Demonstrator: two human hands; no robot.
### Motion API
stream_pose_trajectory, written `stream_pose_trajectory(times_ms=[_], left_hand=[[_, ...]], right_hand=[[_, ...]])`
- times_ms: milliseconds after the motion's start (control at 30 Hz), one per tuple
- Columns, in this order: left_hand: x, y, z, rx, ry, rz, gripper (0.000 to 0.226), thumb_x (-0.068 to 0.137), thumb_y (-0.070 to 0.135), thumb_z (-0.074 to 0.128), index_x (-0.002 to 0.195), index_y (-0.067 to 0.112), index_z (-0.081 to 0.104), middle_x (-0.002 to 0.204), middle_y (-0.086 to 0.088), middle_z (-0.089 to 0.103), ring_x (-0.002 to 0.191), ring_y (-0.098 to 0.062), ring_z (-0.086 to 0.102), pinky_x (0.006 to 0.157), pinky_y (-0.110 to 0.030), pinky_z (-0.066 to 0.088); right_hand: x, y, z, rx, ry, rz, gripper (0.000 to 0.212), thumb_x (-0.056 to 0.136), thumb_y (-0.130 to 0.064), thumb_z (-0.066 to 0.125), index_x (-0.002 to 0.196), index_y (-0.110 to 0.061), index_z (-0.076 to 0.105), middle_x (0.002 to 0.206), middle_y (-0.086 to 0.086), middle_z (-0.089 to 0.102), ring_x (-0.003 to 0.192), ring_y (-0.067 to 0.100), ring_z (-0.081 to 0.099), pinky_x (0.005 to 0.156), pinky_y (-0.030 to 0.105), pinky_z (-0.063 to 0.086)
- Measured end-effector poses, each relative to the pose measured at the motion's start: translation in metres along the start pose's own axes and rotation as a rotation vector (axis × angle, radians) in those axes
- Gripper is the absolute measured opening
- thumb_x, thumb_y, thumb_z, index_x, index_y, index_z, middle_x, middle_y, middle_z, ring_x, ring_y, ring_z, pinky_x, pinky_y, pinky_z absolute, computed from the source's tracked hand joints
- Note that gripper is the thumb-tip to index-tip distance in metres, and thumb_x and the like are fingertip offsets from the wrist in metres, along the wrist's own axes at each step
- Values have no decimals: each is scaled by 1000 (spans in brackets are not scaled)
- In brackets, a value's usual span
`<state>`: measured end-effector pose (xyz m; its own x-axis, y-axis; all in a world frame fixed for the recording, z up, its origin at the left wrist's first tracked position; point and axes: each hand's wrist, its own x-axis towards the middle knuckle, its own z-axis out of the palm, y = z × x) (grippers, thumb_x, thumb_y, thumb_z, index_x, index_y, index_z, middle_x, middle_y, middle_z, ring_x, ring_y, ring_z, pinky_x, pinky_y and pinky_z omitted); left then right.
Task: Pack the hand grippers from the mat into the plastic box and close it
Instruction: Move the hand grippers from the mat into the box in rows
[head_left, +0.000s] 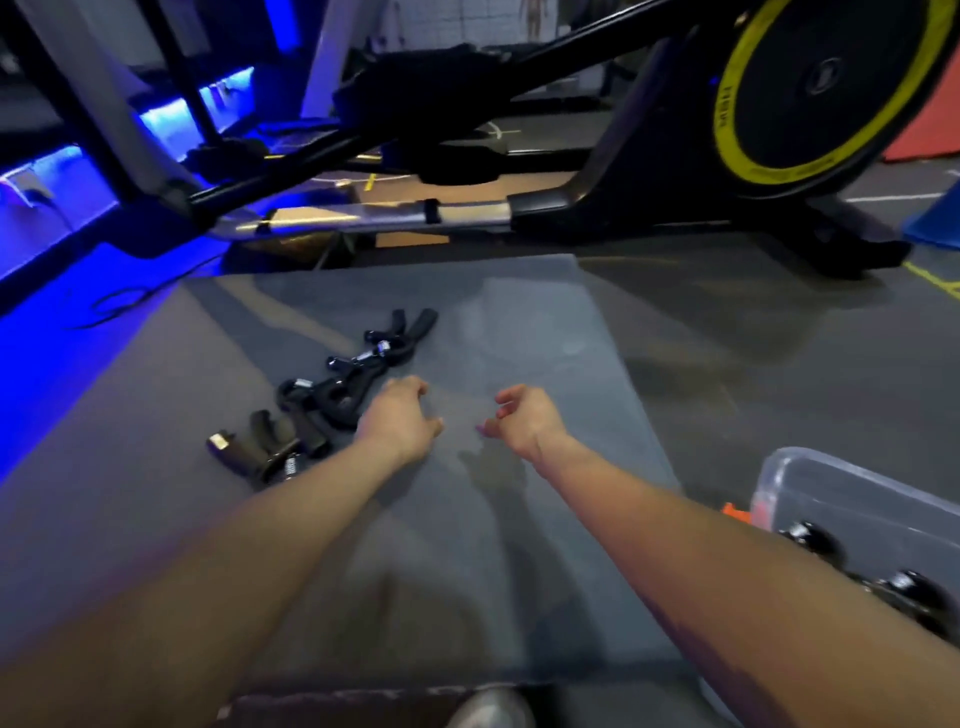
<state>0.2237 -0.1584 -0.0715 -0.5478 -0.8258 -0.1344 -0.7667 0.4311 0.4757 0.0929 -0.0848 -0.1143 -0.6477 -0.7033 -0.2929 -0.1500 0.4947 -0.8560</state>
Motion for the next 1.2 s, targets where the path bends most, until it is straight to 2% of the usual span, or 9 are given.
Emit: stream_pose_trajectory(times_ms=[133, 267, 433, 567, 733, 867, 933, 1100, 1200], left_hand=[[4, -65, -6, 16, 33, -128, 52, 83, 23, 66, 130, 12, 48, 133, -12, 46, 120, -30, 51, 102, -40, 43], [3, -118, -6, 31, 125, -273, 51, 82, 26, 66, 127, 11, 49, 130, -14, 45, 122, -32, 47, 100, -40, 43], [12, -143, 3, -68, 189, -331, 52, 83, 27, 66, 127, 7, 47, 130, -15, 43, 120, -33, 48, 101, -41, 40], [36, -139, 5, -238, 224, -403, 53, 86, 31, 62, 126, 1, 46, 131, -19, 45, 119, -35, 49, 102, -39, 39], [56, -147, 17, -327, 257, -536, 52, 84, 34, 63, 119, -3, 51, 123, -22, 57, 114, -37, 55, 91, -37, 43], [58, -146, 12, -404, 252, -617, 41, 81, 26, 69, 106, -4, 58, 110, -20, 63, 100, -34, 61, 77, -33, 45], [53, -145, 8, -436, 247, -645, 36, 77, 23, 71, 100, -3, 61, 106, -19, 66, 92, -32, 63, 73, -32, 46], [33, -118, -3, -499, 208, -591, 26, 73, 19, 72, 65, 6, 52, 76, -11, 59, 73, -25, 54, 68, -32, 46], [23, -75, -18, -474, 170, -466, 26, 74, 18, 70, 61, 8, 50, 67, -5, 53, 66, -21, 48, 57, -26, 38]], right_hand=[[18, -11, 66, 16, -86, 18, 42, 74, -4, 75, 107, -14, 50, 67, -6, 39, 66, 11, 46, 62, 21, 38], [26, -12, 123, 12, -142, -20, 49, 73, -5, 76, 116, 1, 54, 65, -7, 40, 80, 17, 49, 88, 35, 50], [29, -11, 153, -15, -157, -51, 46, 74, -10, 77, 115, -2, 60, 84, 3, 54, 85, 14, 50, 91, 30, 46], [33, -11, 155, -39, -170, -74, 43, 73, -9, 77, 112, -1, 62, 89, 5, 55, 84, 15, 51, 78, 21, 39], [42, -9, 155, -22, -180, -63, 44, 73, -9, 77, 114, -1, 61, 88, 4, 54, 84, 16, 52, 82, 24, 41], [44, -3, 149, -15, -165, -41, 43, 74, -7, 76, 113, 2, 60, 69, -4, 49, 83, 17, 52, 83, 26, 43], [42, -2, 141, 1, -164, -14, 43, 75, -7, 75, 113, 4, 59, 71, 0, 52, 82, 17, 51, 82, 28, 44], [23, -13, 96, 89, -130, 35, 41, 79, -10, 72, 115, -1, 56, 93, 12, 60, 86, 20, 57, 67, 24, 43], [3, -27, 57, 117, -81, 37, 19, 84, -17, 68, 98, -9, 59, 75, 3, 55, 74, 18, 53, 58, 20, 38]])
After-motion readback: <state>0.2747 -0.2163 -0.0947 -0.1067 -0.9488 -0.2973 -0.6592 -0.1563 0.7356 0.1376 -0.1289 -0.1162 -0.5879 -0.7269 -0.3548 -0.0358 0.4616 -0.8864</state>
